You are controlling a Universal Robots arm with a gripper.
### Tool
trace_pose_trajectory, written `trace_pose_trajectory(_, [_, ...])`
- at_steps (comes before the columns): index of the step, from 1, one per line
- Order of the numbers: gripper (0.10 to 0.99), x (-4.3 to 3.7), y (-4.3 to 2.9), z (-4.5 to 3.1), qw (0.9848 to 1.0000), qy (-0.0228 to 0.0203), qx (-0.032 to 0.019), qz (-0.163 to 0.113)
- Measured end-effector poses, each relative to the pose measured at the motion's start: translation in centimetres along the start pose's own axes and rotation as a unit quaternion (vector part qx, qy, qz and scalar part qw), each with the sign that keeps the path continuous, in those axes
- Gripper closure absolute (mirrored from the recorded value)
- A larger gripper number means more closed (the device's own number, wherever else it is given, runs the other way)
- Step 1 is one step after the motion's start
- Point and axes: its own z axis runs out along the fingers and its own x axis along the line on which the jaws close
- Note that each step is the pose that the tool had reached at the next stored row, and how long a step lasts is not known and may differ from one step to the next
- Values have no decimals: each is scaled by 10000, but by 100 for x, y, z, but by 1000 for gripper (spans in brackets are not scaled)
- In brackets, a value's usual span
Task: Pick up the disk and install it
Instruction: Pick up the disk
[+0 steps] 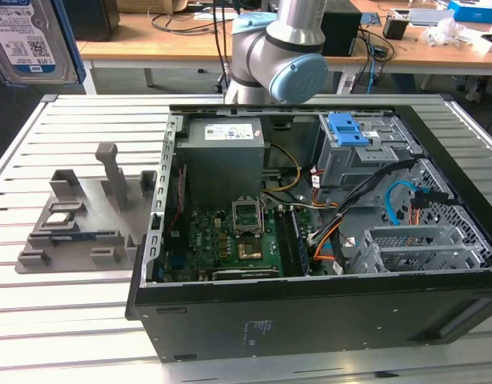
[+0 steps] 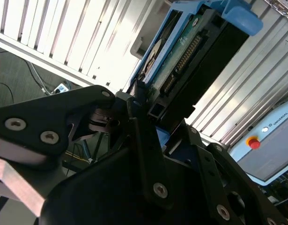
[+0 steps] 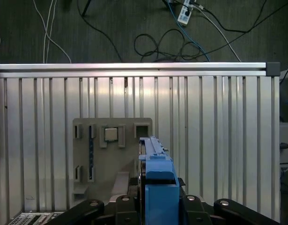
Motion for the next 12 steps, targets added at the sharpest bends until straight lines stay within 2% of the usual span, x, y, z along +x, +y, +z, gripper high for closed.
trace_pose_trajectory(7, [722,0,-24,-1,10000,0,0,0])
trace_pose_trajectory(12, [722,-2,-147,-2,10000,0,0,0])
